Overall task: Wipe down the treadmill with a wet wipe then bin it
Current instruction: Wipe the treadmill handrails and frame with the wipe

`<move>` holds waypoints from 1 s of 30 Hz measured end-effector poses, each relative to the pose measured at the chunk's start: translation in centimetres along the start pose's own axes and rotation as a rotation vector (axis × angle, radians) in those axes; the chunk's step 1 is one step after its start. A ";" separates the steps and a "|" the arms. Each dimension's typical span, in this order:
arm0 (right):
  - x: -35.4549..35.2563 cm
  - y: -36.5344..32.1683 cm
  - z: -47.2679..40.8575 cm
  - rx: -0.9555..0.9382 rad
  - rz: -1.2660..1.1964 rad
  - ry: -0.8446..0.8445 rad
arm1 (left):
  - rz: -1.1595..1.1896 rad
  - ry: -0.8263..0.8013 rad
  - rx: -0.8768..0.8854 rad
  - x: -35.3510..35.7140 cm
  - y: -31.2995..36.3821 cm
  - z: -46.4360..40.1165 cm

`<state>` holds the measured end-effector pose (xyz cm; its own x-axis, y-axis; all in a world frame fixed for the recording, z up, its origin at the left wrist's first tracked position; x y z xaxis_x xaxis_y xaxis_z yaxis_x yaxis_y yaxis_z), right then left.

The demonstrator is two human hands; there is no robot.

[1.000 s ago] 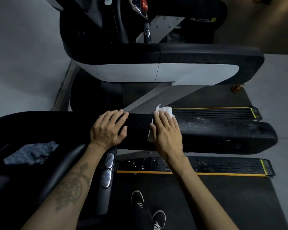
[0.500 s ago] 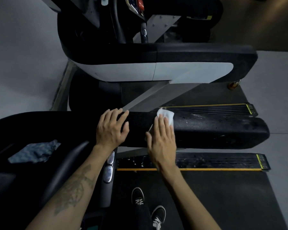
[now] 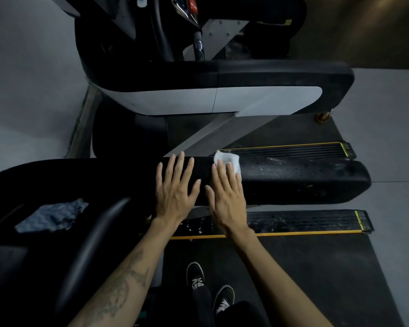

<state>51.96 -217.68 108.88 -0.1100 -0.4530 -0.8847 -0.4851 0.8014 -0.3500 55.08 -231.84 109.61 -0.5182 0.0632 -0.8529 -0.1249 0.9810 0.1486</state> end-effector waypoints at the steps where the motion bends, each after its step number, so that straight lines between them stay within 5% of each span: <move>1: 0.0 0.0 -0.4 -0.060 0.030 -0.017 | -0.002 -0.005 -0.012 0.0 0.1 0.0; 8: -0.7 2.3 2.1 0.076 0.050 0.040 | -0.011 -0.056 -0.097 0.3 0.5 0.2; 15: -0.4 3.1 0.3 -0.132 0.135 -0.072 | -0.038 -0.107 -0.222 0.5 1.7 -0.4; 19: -1.0 3.6 1.6 -0.002 0.108 -0.019 | -0.073 -0.110 -0.247 0.6 2.0 -0.7; 25: -0.4 2.8 -0.5 -0.235 0.161 -0.088 | -0.107 -0.153 -0.235 0.6 2.7 -1.4; 30: -0.7 3.7 1.5 -0.072 0.197 -0.067 | -0.104 -0.200 -0.244 0.7 2.9 -1.6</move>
<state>51.56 -213.76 107.74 -0.1524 -0.2616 -0.9531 -0.5211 0.8407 -0.1474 53.03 -229.28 110.22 -0.3186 0.0231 -0.9476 -0.3804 0.9125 0.1502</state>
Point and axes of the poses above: each hand's wrist, its own z-axis away from the middle knuckle, its own x-axis out of the palm, y = z × x, the point moved 9 cm from there along -z, towards the middle knuckle, and after that the axes turned 7 degrees about y, right-handed, at the moved point
